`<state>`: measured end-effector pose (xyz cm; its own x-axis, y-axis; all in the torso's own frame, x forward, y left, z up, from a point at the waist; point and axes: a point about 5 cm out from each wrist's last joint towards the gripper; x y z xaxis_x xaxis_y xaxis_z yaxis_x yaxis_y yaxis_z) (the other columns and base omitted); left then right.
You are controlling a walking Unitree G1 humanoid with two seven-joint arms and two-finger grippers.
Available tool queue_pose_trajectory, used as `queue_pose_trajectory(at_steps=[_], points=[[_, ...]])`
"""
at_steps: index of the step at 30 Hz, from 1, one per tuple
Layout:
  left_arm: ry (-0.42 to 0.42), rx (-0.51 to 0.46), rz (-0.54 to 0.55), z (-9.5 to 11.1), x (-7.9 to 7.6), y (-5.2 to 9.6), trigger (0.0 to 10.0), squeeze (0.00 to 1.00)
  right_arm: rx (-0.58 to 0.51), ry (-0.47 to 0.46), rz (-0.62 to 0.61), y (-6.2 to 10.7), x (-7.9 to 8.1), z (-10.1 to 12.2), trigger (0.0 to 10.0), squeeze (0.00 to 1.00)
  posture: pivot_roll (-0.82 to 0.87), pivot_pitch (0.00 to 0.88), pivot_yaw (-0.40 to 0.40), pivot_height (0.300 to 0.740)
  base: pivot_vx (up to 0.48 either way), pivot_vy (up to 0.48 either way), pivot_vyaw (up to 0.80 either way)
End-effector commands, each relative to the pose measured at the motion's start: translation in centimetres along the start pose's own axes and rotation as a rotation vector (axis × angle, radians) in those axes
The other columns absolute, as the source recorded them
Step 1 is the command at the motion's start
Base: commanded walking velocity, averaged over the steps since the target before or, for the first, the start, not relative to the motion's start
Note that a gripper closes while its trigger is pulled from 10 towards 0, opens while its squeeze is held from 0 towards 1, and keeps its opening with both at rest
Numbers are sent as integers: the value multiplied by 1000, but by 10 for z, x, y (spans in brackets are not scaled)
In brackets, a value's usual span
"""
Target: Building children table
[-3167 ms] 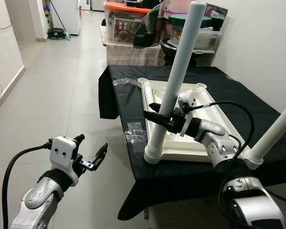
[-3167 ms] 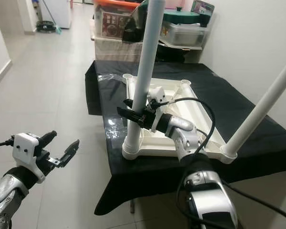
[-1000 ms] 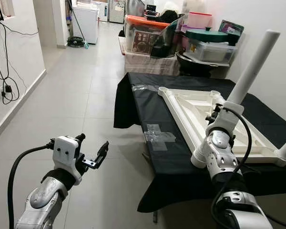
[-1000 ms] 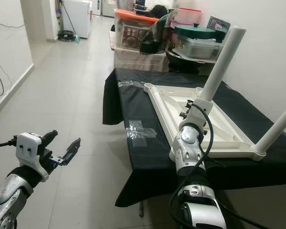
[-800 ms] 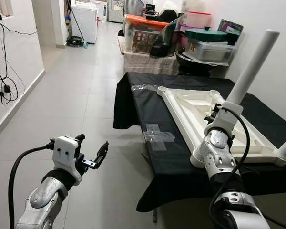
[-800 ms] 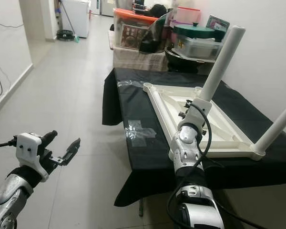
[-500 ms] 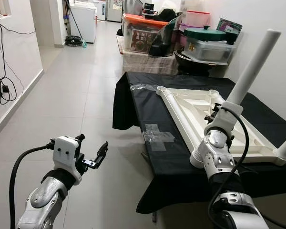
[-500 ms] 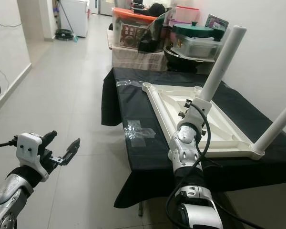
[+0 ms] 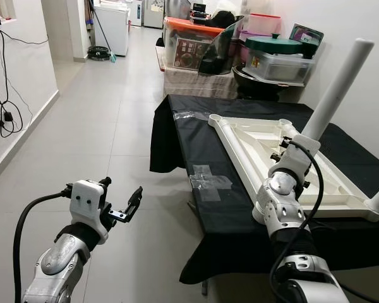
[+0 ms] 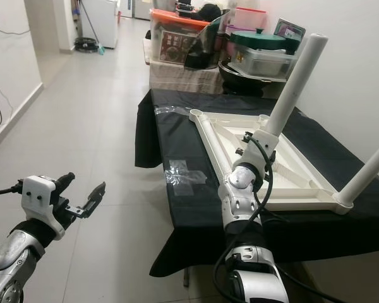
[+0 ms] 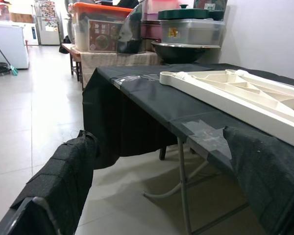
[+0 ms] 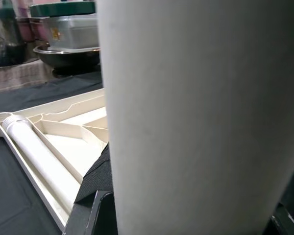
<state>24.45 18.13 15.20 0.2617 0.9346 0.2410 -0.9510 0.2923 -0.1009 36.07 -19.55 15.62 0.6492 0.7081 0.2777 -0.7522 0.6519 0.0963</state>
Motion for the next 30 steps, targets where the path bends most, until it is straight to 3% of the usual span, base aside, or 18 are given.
queue_pose_trajectory(at_steps=[1, 12, 30], points=[[4, -7, -6, 0, -3, -3, 10000, 0, 163, 91, -81, 5, -21, -40, 10000, 0, 125, 0, -130, 740, 0, 0, 0], [4, -6, -11, -1, -4, -4, 10000, 0, 186, 33, -68, 4, -18, -38, 10000, 0, 124, 0, -128, 740, 0, 0, 0], [-1, -8, -29, -2, -6, -6, 10000, 0, 197, 49, -13, 2, -15, -36, 10000, 0, 117, 0, -121, 740, 0, 0, 0]])
Point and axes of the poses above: a point about 5 cm out from each wrist's last joint towards the gripper, its own y axis pointing back from the gripper into the wrist, its own z axis along the axis of the wrist's last joint, x = y × z, and after that the axes turned 12 degrees about -y, right-handed
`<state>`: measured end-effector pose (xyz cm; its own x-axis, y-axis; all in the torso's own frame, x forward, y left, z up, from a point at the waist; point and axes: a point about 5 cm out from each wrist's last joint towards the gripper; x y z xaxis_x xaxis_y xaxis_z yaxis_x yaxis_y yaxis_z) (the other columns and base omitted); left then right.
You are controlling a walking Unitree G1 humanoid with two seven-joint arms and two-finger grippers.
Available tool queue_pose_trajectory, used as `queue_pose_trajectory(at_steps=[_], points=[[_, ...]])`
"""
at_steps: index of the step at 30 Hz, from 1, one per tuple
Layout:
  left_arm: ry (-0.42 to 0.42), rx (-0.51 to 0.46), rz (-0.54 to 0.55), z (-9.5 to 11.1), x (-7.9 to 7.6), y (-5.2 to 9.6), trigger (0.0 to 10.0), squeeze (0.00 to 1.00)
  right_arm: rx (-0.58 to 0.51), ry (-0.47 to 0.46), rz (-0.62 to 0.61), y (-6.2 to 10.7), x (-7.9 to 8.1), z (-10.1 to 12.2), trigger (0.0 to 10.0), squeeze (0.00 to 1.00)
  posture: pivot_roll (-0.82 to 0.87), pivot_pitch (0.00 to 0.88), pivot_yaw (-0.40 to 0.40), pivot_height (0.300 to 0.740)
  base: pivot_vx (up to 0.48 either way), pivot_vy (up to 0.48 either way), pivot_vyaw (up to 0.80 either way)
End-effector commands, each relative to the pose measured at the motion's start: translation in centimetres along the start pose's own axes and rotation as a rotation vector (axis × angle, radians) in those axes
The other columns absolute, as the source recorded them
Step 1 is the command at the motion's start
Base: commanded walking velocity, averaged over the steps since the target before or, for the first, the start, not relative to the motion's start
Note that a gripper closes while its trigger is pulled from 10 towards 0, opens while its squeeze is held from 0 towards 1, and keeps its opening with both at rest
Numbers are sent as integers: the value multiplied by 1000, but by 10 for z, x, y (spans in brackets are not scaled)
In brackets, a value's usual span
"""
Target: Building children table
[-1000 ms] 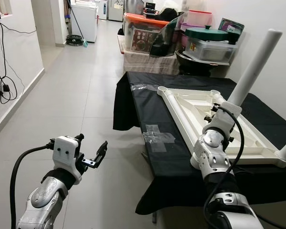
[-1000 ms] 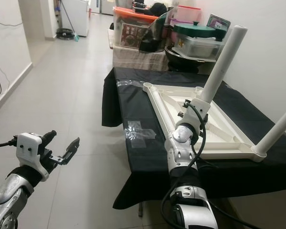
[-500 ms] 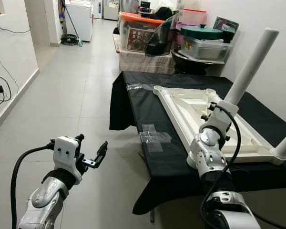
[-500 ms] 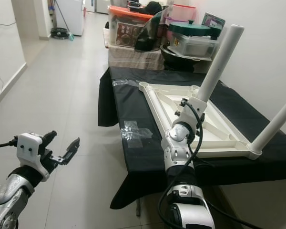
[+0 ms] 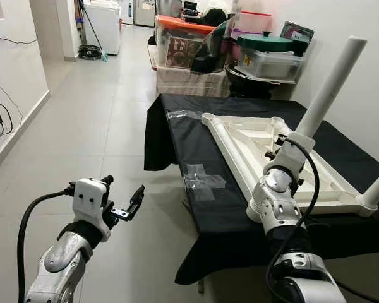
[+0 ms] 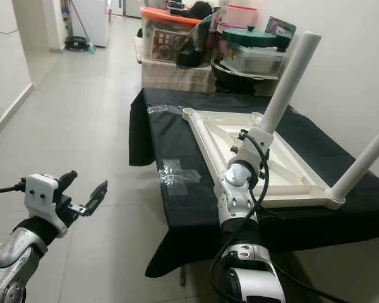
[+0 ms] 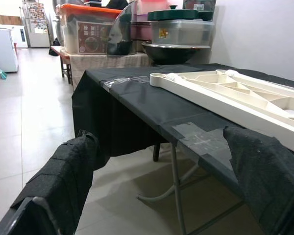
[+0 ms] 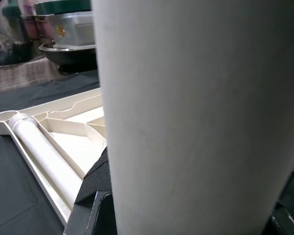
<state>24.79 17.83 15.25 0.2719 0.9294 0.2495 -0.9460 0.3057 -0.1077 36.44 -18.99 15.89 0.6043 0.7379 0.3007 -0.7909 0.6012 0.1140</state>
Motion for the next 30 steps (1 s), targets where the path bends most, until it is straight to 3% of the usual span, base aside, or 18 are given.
queue_pose_trajectory(at_steps=[1, 30], points=[[7, 2, -17, -2, -4, -2, 10000, 0, 163, 61, -71, 1, -23, -37, 10000, 0, 117, 0, -121, 740, 0, 0, 0], [4, 0, -26, -3, -4, -4, 10000, 0, 104, 17, -39, 2, -16, -20, 10000, 0, 113, 0, -116, 740, 0, 0, 0]])
Point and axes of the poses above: a point about 5 cm out from each wrist's last joint towards the gripper, its own y axis pointing back from the gripper into the wrist, its own z axis along the axis of the wrist's last joint, x = y × z, and after that the axes turned 12 degrees about -y, right-handed
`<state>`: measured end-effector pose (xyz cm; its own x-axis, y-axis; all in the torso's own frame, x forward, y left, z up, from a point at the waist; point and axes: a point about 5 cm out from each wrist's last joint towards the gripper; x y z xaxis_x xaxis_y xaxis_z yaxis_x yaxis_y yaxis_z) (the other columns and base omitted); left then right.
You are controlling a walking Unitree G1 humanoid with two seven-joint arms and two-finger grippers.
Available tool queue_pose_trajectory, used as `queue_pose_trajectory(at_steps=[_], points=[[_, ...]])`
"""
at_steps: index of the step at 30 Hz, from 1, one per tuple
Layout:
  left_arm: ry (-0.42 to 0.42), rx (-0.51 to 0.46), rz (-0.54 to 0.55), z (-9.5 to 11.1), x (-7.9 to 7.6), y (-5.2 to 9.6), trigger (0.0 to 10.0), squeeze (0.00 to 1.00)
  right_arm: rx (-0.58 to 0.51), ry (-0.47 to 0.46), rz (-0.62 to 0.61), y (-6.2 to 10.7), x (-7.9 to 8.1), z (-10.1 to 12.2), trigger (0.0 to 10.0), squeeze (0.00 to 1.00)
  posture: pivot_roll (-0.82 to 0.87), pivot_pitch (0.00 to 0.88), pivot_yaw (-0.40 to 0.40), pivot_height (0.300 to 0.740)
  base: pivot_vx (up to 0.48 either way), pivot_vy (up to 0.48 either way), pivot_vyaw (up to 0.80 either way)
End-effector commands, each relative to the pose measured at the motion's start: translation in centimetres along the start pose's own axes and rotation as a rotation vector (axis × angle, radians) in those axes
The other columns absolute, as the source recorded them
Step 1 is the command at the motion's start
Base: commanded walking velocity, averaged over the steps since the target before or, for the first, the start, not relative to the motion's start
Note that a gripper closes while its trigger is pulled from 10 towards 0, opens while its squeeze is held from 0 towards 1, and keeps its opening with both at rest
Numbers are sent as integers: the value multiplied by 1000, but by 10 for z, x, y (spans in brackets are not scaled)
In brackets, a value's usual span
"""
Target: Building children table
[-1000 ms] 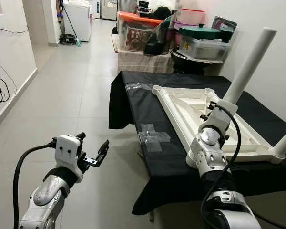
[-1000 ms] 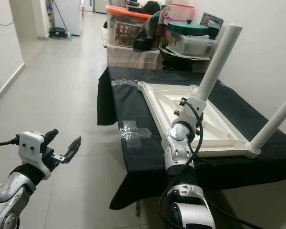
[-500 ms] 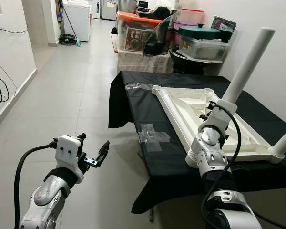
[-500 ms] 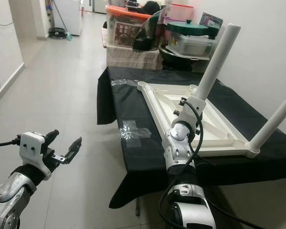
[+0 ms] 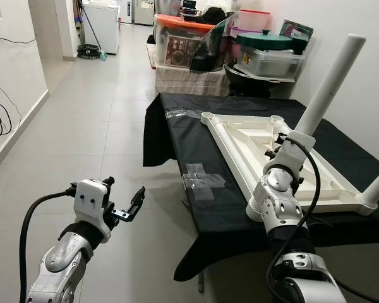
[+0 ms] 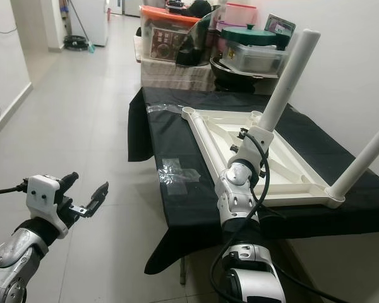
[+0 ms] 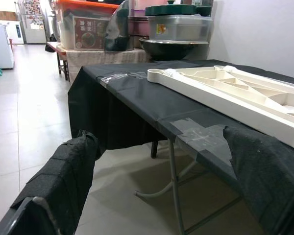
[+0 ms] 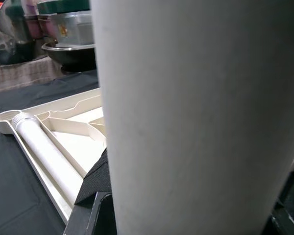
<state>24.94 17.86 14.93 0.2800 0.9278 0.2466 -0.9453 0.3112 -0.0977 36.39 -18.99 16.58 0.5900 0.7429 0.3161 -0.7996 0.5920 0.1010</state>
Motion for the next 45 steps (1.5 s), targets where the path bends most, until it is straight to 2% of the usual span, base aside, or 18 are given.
queue_pose_trajectory(at_steps=[1, 9, 43, 44, 45], points=[[0, -8, -18, 0, -4, -3, 10000, 0, 113, 31, -55, 1, -18, -26, 10000, 0, 113, 0, -116, 740, 0, 0, 0], [2, -8, -19, 0, -4, -3, 10000, 0, 99, 17, -43, 1, -15, -20, 10000, 0, 109, 0, -114, 740, 0, 0, 0], [4, -9, -31, 0, -5, -4, 10000, 0, 101, -2, -22, 4, -14, -17, 10000, 0, 107, 0, -108, 740, 0, 0, 0], [4, -9, -32, 0, -6, -4, 10000, 0, 100, -4, -19, 4, -13, -17, 10000, 67, 106, 0, -109, 740, 0, 0, 0], [4, -10, -32, 0, -6, -4, 10000, 0, 100, -5, -18, 4, -13, -17, 10000, 67, 106, 0, -109, 740, 0, 0, 0]])
Point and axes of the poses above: a point about 5 cm out from each wrist's last joint towards the gripper, its own y axis pointing back from the gripper into the wrist, its own z axis along the axis of the wrist's last joint, x = y × z, and after that the axes turned 12 degrees about -y, right-handed
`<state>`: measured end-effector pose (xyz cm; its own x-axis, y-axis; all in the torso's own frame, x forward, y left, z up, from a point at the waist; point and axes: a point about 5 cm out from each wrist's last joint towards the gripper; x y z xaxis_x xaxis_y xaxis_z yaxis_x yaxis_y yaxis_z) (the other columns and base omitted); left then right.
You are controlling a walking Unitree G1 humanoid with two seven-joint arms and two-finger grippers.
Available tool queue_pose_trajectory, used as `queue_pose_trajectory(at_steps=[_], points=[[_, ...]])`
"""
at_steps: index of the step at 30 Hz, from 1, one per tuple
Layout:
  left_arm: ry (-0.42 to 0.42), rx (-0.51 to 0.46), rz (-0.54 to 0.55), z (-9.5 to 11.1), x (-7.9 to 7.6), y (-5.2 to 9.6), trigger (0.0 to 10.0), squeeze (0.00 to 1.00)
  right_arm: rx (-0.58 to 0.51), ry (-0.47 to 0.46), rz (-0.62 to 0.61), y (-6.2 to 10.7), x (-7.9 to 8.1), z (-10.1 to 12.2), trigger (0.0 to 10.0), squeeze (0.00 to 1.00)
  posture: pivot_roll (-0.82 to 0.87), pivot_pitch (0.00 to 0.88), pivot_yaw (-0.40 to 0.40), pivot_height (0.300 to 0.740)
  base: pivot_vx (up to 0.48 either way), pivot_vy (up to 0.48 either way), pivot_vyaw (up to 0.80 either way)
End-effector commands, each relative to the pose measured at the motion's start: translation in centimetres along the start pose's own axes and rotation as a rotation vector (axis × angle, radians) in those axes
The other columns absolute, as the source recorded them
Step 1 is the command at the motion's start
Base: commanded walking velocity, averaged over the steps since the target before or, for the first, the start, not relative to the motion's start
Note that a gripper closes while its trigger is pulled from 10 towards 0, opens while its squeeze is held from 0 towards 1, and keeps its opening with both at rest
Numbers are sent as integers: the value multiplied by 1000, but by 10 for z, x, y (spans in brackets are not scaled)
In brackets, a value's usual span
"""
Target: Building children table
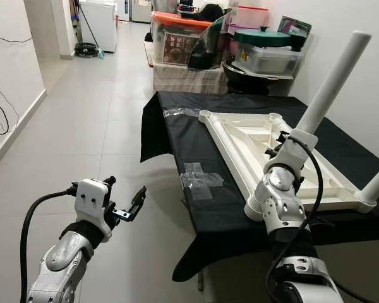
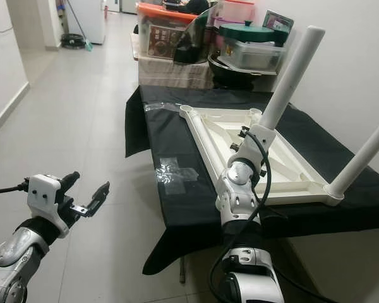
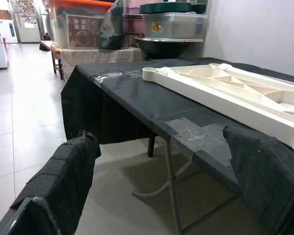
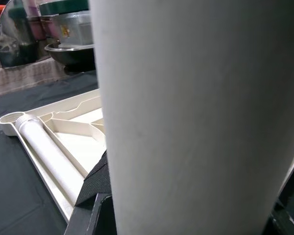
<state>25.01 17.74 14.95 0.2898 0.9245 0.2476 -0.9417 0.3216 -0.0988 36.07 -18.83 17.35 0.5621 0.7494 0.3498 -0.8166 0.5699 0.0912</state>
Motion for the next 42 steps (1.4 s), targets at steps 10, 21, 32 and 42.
queue_pose_trajectory(at_steps=[10, 21, 32, 42], points=[[6, -5, -22, -1, -5, -3, 10000, 0, 76, 14, -36, 1, -14, -19, 10000, 1000, 103, 0, -108, 740, 0, 0, 0], [7, -8, -21, -1, -5, -4, 10000, 0, 62, -3, -22, 2, -13, -16, 10000, 1000, 103, 0, -110, 740, 0, 0, 0], [4, -7, -15, -1, -4, -4, 10000, 0, 216, -29, -26, 1, -12, -34, 10000, 1000, 106, 0, -114, 740, 0, 0, 0], [-1, -8, -11, -1, -3, -4, 10000, 0, 369, -70, -35, -5, -15, -48, 10000, 0, 114, 0, -118, 740, 0, 0, 0]])
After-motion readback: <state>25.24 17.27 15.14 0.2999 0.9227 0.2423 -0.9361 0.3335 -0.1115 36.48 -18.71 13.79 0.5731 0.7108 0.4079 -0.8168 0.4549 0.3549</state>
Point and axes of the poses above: a point about 5 cm out from each wrist's last joint towards the gripper, its own y axis pointing back from the gripper into the wrist, its own z axis along the axis of the wrist's last joint, x = y × z, and after that the axes turned 12 degrees about -y, right-handed
